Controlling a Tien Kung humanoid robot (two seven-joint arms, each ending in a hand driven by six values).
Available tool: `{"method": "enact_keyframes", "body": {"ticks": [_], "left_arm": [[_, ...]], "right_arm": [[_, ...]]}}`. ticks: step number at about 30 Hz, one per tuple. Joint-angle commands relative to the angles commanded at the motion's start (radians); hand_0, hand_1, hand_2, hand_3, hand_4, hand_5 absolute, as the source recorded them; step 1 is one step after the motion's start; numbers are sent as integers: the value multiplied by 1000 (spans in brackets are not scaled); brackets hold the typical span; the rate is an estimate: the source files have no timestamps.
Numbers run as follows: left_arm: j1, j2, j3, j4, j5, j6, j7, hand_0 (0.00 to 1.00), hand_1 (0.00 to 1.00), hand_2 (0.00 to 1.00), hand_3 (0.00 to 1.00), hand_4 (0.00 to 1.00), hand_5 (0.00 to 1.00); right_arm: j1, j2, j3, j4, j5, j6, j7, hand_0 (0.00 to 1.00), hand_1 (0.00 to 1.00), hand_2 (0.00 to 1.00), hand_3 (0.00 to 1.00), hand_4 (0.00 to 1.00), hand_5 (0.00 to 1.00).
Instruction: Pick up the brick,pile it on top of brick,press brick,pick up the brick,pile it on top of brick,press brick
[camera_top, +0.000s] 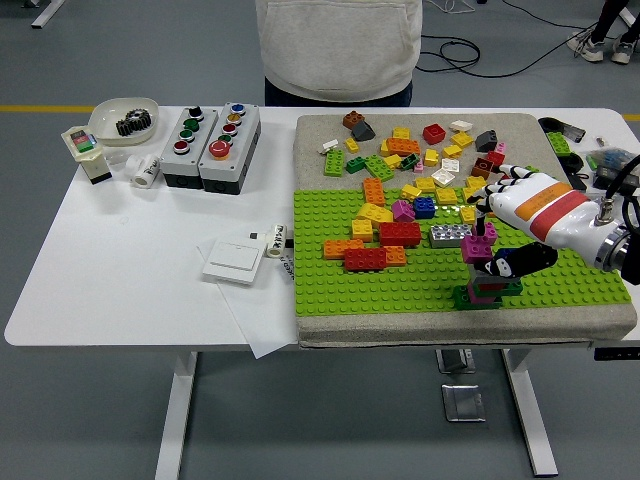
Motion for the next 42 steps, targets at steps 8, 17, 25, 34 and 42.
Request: {"method": "enact_keyframes", "body": {"ticks": [8,17,25,34,42], "left_arm": [[-2,1,2,-1,-3,0,-2,583,718,686,550,564,611],[-3,1,2,-1,-5,0,-2,583,719,687,550,564,612],[-3,1,3,-1,-6,0,-3,584,718,687,550,564,612],[-3,1,3,-1,-5,0,-3,584,718,684,550,565,613],[-3,1,1,-1,-1,1,-1,584,717,685,551,564,613]], "right_arm": [[6,-12,-12,7,-46,-5,21,998,784,819,477,848,367],[12,-17,-20,-9,-45,2,36,998,786,819,477,855,362],[14,-19,-21,-22,-42,10,38,998,788,819,477,855,364],[11,-23,-16,-30,-39,13,40,998,788,818,478,858,361],[10,-24,-18,-37,-37,15,45,998,789,818,479,862,366]]}}
